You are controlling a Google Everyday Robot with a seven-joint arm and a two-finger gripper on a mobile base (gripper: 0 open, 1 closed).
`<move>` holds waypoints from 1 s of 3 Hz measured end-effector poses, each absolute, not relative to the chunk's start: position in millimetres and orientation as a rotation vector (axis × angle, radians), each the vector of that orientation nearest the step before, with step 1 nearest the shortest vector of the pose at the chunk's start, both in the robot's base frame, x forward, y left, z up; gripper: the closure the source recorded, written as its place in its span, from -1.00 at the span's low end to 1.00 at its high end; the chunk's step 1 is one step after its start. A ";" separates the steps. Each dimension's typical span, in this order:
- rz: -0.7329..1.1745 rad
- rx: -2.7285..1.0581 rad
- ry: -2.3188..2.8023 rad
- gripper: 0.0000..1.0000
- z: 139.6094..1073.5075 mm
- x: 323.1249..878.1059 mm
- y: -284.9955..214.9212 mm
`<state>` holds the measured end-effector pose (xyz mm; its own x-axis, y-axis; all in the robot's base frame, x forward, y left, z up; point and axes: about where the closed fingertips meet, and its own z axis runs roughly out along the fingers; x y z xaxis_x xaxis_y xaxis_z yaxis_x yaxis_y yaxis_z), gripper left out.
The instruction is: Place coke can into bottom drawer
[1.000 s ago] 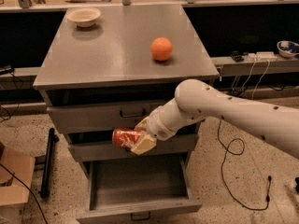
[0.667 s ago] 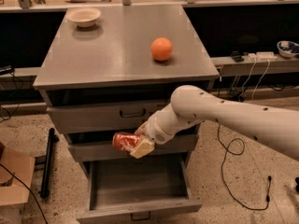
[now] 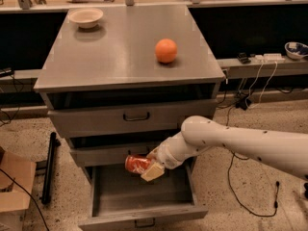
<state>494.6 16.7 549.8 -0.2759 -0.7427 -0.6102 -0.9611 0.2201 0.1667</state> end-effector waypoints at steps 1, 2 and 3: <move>0.788 -1.433 2.090 1.00 510.2 499.2 3.9; 0.868 -1.313 2.083 1.00 460.5 501.8 -16.4; 0.968 -1.133 2.103 1.00 411.5 499.2 -33.2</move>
Offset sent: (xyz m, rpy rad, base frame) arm 0.0124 -0.0629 -0.1499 0.2765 0.0654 -0.2290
